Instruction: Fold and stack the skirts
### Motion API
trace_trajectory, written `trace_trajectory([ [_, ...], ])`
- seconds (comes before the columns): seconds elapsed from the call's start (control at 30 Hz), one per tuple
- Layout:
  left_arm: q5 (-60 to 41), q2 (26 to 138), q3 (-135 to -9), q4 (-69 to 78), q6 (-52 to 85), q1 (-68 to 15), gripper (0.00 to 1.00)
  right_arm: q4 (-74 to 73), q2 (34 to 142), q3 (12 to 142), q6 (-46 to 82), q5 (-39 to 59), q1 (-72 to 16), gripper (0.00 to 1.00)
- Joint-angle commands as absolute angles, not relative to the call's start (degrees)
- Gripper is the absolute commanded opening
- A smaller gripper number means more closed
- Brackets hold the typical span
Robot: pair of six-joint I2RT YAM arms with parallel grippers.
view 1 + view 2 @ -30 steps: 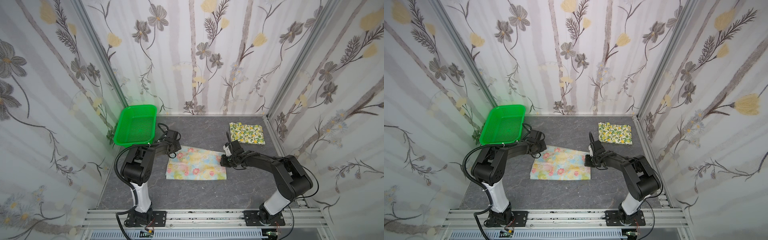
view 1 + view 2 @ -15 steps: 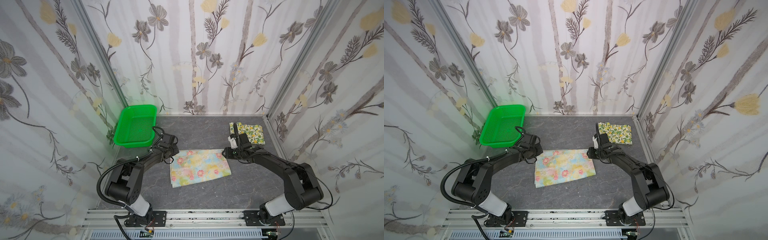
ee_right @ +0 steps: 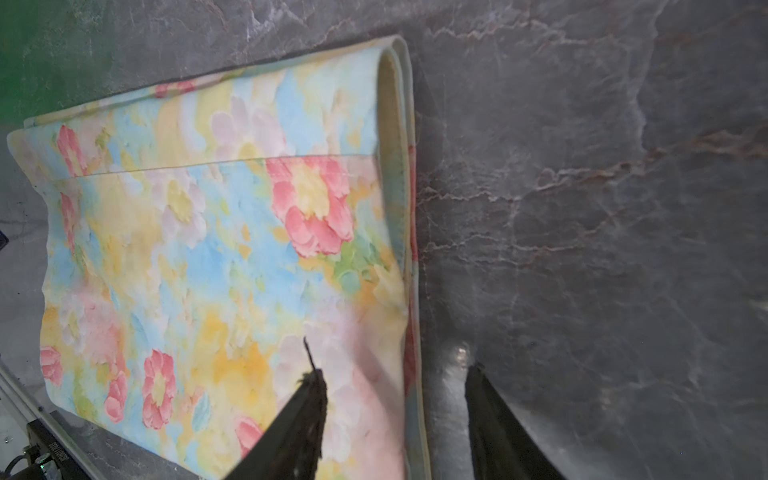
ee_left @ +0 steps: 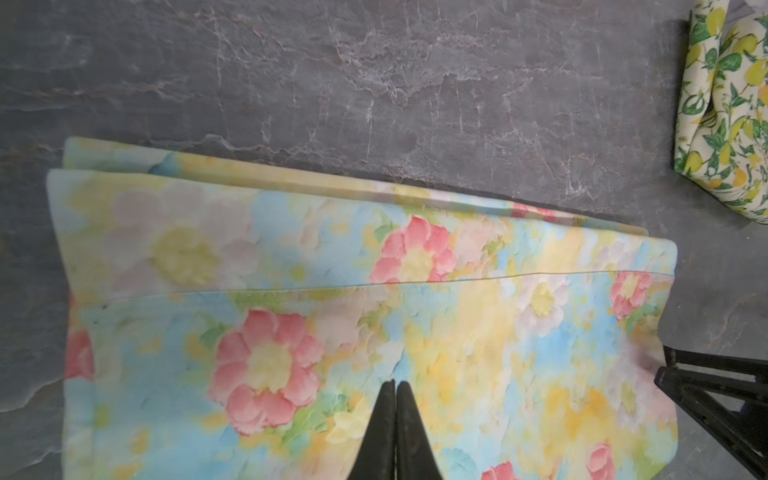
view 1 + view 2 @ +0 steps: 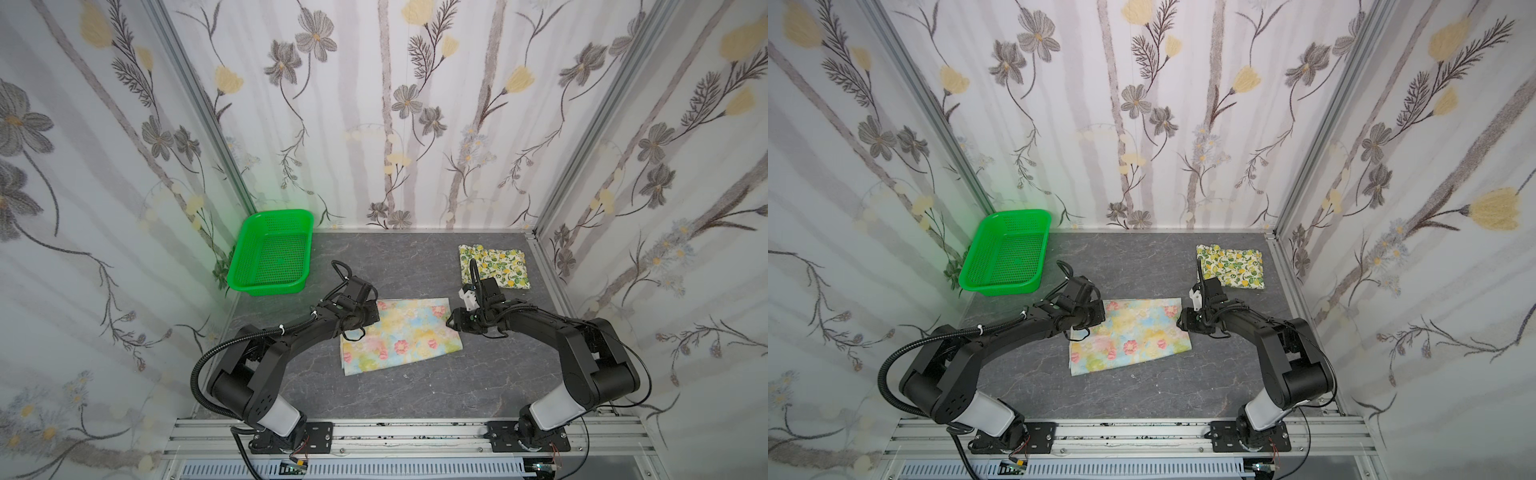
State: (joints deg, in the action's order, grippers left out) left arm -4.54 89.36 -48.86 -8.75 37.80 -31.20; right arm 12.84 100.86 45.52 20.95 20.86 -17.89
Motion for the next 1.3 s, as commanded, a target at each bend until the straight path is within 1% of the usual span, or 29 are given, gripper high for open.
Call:
trace_trajectory([
  [0.0,-5.0,90.9,-49.9,-8.5,38.8,-31.9,0.00,8.6,102.3,45.3,21.3,23.8,-17.9,0.55],
  [0.27,-5.2,96.8,-52.3,-8.3,39.4,-35.4,0.00,7.6,104.4,44.7,21.9,25.6,-18.4,0.55],
  [0.47,-4.8,101.3,-54.1,-8.1,39.6,-38.2,0.00,6.9,104.3,43.7,22.7,25.4,-19.0,0.53],
  [0.67,-4.6,102.6,-53.9,-7.9,40.1,-38.7,0.00,7.4,103.9,41.4,23.1,22.5,-19.4,0.56],
  [0.73,-4.5,102.6,-53.7,-7.8,40.1,-38.7,0.00,6.8,104.5,41.1,23.4,22.9,-19.5,0.56],
  [0.8,-4.2,102.6,-53.5,-7.8,40.1,-38.8,0.00,6.0,105.3,41.1,23.4,23.3,-19.9,0.54],
  [0.9,-4.1,102.6,-53.6,-7.7,40.2,-38.8,0.00,5.1,105.4,41.1,24.0,23.7,-20.5,0.44],
  [0.93,-4.2,102.7,-53.6,-7.7,40.2,-38.8,0.00,4.8,105.2,41.1,24.2,23.8,-20.6,0.39],
  [1.0,-4.0,102.7,-53.8,-7.7,40.2,-38.8,0.00,4.8,104.7,41.1,24.5,23.3,-20.6,0.26],
  [1.03,-3.9,102.8,-53.9,-7.7,40.2,-38.8,0.00,5.1,104.4,41.2,24.5,23.1,-20.6,0.22],
  [1.1,-3.9,102.6,-54.0,-7.7,40.0,-38.8,0.00,6.1,103.8,41.9,24.4,22.6,-20.6,0.04],
  [1.13,-3.6,102.4,-54.0,-7.7,40.0,-38.8,0.00,7.0,103.4,42.4,24.3,22.1,-20.6,0.00],
  [1.2,-3.2,101.4,-53.7,-7.8,39.7,-38.6,0.00,9.3,102.3,42.7,23.7,20.8,-20.6,0.00],
  [1.27,-3.1,100.0,-53.2,-7.9,39.4,-38.0,0.00,12.8,100.8,45.7,23.0,17.9,-20.5,0.00],
])
